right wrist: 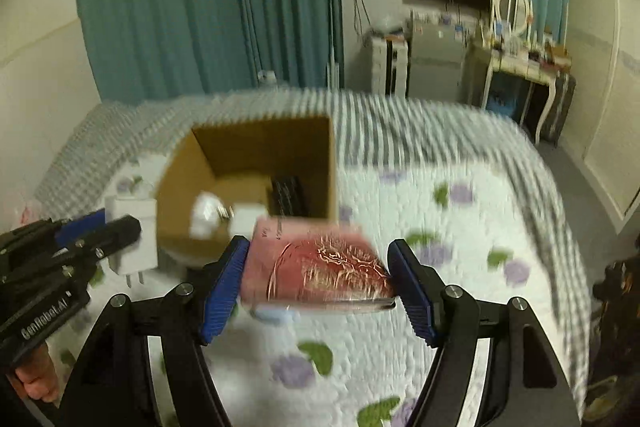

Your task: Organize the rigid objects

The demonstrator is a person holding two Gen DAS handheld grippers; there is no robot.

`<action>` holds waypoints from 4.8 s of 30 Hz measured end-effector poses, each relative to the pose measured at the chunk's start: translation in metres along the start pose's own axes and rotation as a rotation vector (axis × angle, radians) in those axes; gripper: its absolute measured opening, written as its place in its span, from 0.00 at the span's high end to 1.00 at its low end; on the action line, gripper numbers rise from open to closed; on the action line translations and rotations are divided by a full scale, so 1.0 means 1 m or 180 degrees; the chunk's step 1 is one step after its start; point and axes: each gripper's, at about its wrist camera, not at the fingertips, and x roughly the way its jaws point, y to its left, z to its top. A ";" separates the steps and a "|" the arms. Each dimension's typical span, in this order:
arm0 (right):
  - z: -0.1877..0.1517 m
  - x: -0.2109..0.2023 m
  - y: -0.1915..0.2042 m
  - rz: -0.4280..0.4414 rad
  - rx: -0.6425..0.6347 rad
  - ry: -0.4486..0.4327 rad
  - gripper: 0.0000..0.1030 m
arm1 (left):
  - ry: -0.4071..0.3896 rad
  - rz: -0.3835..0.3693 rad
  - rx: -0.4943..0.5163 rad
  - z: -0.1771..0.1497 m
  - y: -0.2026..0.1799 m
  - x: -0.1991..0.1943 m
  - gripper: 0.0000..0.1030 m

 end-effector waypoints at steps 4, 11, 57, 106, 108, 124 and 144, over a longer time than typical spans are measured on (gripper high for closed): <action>0.029 0.002 0.016 0.0106 -0.0117 -0.0040 0.90 | -0.0130 -0.0018 -0.0008 0.022 0.014 0.000 0.78; 0.021 0.056 0.036 0.0206 -0.0353 0.0164 1.00 | 0.0020 0.0107 -0.0024 0.023 0.037 0.054 0.78; -0.124 0.138 0.103 -0.0037 -0.0519 0.1043 0.05 | 0.0710 0.0523 -0.0109 -0.130 0.107 0.068 0.36; -0.107 0.126 0.012 -0.0077 0.0035 0.1000 0.17 | 0.0991 0.0082 -0.0006 -0.107 0.024 0.138 0.33; -0.107 0.127 0.013 -0.0165 -0.0019 0.1011 0.17 | 0.0989 0.0076 -0.0032 -0.106 0.025 0.136 0.33; -0.109 0.121 0.006 0.0055 -0.0137 0.1032 0.17 | 0.1159 0.0208 0.0076 -0.102 0.020 0.171 0.31; -0.106 0.107 0.036 -0.0201 -0.0694 0.0740 0.80 | 0.0926 0.0280 -0.0070 -0.111 0.026 0.103 0.34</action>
